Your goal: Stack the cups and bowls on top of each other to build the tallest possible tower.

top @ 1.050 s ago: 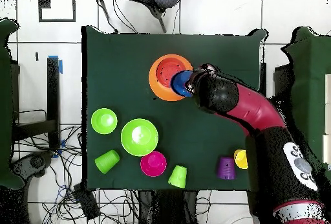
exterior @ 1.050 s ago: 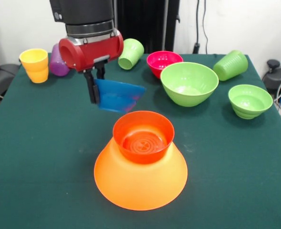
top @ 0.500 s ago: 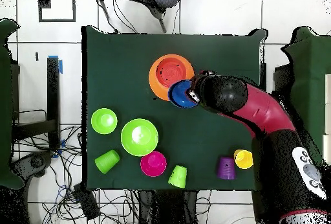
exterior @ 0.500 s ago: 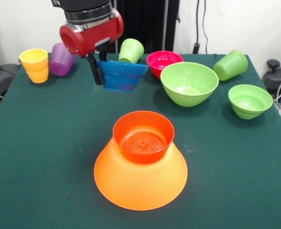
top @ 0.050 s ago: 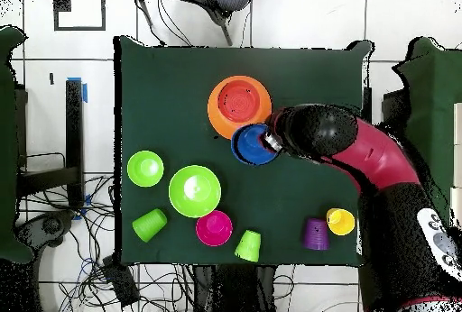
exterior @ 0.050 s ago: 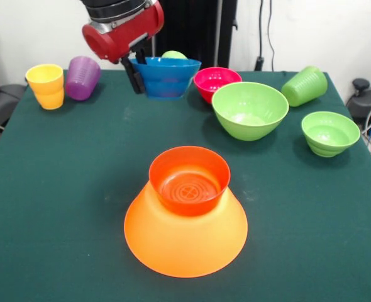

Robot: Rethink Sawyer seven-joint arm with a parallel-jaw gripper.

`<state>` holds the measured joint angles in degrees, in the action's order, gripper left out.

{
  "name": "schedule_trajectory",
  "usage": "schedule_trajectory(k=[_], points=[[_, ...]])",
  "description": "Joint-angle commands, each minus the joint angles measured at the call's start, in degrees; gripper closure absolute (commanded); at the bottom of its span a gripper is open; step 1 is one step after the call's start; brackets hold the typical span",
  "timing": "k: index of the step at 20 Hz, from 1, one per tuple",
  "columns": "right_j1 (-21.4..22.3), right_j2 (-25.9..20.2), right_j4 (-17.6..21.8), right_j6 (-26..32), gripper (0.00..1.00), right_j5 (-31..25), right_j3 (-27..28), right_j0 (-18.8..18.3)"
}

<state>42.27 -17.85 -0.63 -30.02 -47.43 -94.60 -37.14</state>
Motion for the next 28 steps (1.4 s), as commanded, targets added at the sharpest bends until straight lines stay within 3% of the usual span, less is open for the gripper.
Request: schedule_trajectory(k=[1,5,8,13,16,18,22,28], points=[[-3.4,0.8,6.3,-5.3,1.0,-9.3,-1.0,3.2],[-4.9,4.6,14.3,-4.5,1.0,-16.6,2.0,6.8],[-5.6,5.9,18.1,-3.9,1.0,-20.2,3.3,8.0],[-6.9,6.9,22.3,-4.5,1.0,-20.5,3.3,8.9],[-7.5,7.7,25.2,-4.6,1.0,-23.4,4.3,10.1],[-7.6,7.9,26.0,-4.7,1.0,-24.2,4.5,10.5],[-8.2,7.4,25.0,-6.2,1.0,-18.8,1.9,9.5],[-7.3,5.1,20.7,-6.6,1.0,-14.1,-1.3,7.0]])
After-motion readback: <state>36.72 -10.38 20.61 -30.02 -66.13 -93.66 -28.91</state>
